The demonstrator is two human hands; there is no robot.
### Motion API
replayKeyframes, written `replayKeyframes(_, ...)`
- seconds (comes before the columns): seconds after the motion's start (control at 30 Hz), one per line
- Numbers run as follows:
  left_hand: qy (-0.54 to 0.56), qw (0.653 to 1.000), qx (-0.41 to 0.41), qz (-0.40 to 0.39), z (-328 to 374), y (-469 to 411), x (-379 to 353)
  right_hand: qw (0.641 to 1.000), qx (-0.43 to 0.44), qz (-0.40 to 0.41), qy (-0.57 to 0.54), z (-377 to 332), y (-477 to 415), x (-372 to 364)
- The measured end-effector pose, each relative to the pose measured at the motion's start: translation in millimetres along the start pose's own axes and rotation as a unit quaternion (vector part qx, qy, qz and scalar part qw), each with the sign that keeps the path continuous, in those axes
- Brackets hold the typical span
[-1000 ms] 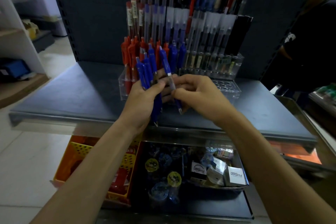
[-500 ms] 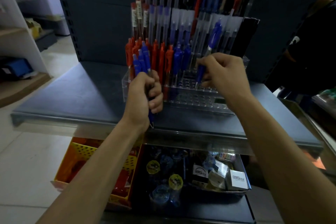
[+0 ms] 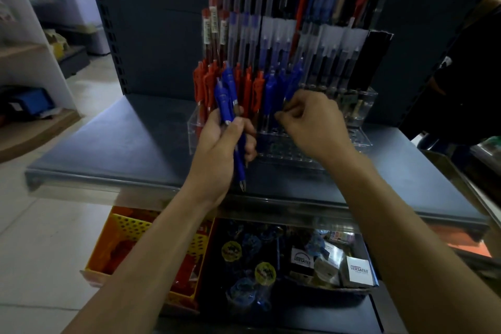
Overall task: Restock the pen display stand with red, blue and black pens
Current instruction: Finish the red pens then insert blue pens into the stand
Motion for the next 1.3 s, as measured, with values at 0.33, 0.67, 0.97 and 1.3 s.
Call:
replayKeyframes(0.33, 0.001, 1.0, 0.026, -0.009, 1.9, 1.9, -7.6, 0.998, 0.026, 0.016, 0.047, -0.3, 14.9, -13.2)
replayKeyframes(0.67, -0.001, 1.0, 0.021, -0.005, 1.2, -1.3, -5.0, 0.997, 0.026, 0.074, 0.008, 0.9, 19.9, -14.5)
replayKeyframes(0.97, -0.039, 0.999, 0.016, -0.018, 3.1, 1.3, -5.9, 0.99, 0.035, 0.1, -0.089, -5.3, 42.4, -2.7)
replayKeyframes(1.3, -0.034, 0.999, 0.002, -0.028, -0.6, 11.0, -15.6, 0.977, -0.003, -0.005, -0.215, -12.6, 70.9, -8.4)
Point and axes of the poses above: each hand's wrist, its own y-axis away from the middle knuckle, its own x-axis out of the back of the hand, z = x × y, the point moved 3 cm from there along -y, towards the middle knuckle, and after that the axes turned 1 degree about -y, right-handed, at the moved point
